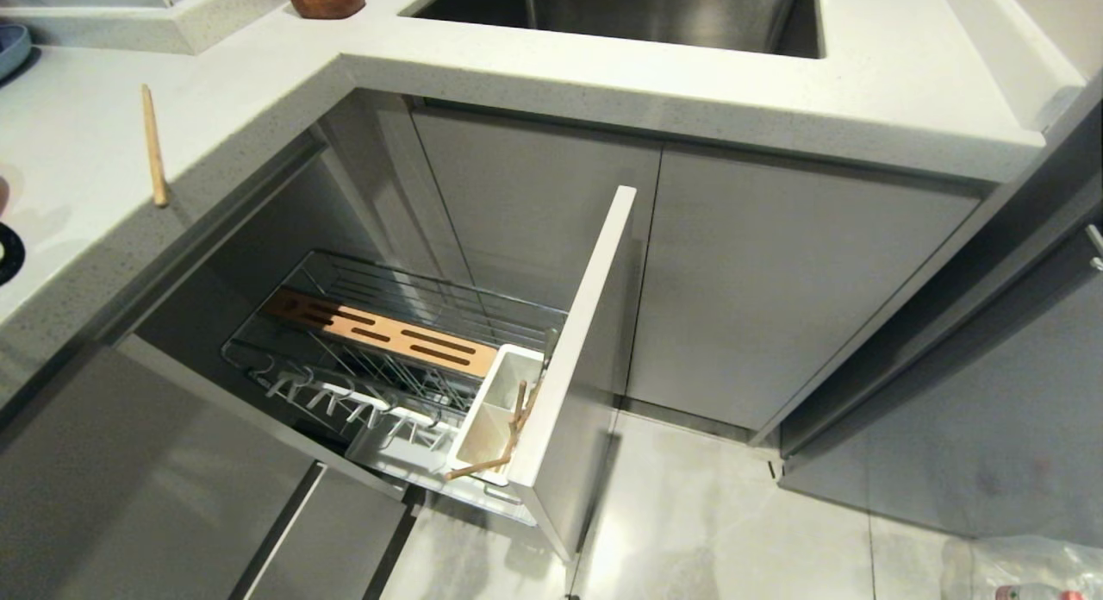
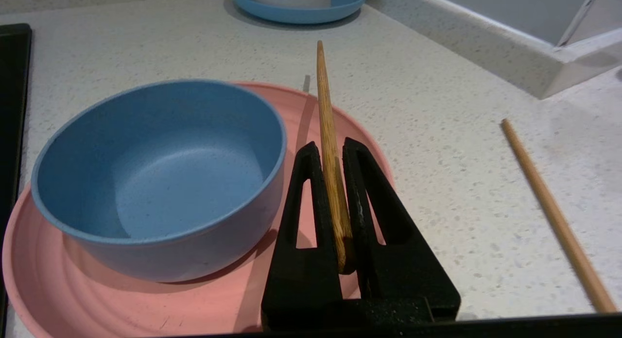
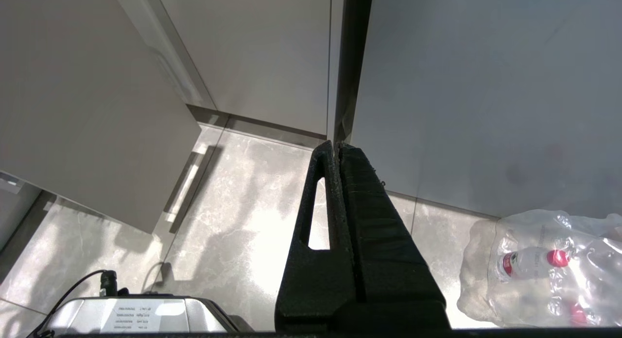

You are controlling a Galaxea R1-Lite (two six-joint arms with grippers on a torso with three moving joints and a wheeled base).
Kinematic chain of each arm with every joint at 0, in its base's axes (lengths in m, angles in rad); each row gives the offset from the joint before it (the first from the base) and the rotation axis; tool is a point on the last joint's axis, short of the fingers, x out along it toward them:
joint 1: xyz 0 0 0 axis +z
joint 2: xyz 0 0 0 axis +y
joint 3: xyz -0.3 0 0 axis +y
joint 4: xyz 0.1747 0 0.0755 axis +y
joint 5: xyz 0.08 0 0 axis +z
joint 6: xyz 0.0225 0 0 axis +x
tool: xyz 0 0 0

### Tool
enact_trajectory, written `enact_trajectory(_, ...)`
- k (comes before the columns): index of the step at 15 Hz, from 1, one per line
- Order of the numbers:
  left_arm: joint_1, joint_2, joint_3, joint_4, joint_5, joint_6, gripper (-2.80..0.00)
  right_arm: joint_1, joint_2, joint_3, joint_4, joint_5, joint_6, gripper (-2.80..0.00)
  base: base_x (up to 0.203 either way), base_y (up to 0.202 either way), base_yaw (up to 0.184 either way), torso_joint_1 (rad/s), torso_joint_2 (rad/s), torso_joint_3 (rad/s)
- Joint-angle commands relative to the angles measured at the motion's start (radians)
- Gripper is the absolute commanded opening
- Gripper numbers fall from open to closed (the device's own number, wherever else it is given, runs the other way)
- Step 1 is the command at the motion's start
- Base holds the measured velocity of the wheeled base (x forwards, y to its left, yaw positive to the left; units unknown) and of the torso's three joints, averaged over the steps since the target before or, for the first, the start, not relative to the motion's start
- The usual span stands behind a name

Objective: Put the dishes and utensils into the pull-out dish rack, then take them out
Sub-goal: Close the cupboard

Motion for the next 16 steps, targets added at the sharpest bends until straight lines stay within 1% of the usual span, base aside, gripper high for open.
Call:
enact_trajectory(1,0.009,0.014,0.013,-0.012,0.004,-0.002,-2.8,0.0,0.002,0.0,0.0,0.0,0.0,-2.8,0.0,0.0,0.0,0.0,0.0,0.0)
enact_trajectory(3,0.01,0.021,0.025,-0.029,0.004,-0.002,-2.8,0.0,0.002,0.0,0.0,0.0,0.0,-2.8,0.0,0.0,0.0,0.0,0.0,0.0)
enact_trajectory(6,0.012,0.021,0.033,-0.029,0.004,-0.015,-2.8,0.0,0.002,0.0,0.0,0.0,0.0,-2.8,0.0,0.0,0.0,0.0,0.0,0.0)
enact_trajectory(12,0.012,0.022,0.041,-0.022,0.004,-0.015,-2.8,0.0,0.002,0.0,0.0,0.0,0.0,-2.8,0.0,0.0,0.0,0.0,0.0,0.0)
enact_trajectory(13,0.011,0.021,0.039,-0.022,0.004,-0.015,0.0,0.0,0.002,0.0,0.0,0.0,0.0,-2.8,0.0,0.0,0.0,0.0,0.0,0.0)
enact_trajectory(16,0.01,0.018,0.038,-0.026,0.004,-0.015,0.0,0.0,0.002,0.0,0.0,0.0,0.0,-2.8,0.0,0.0,0.0,0.0,0.0,0.0)
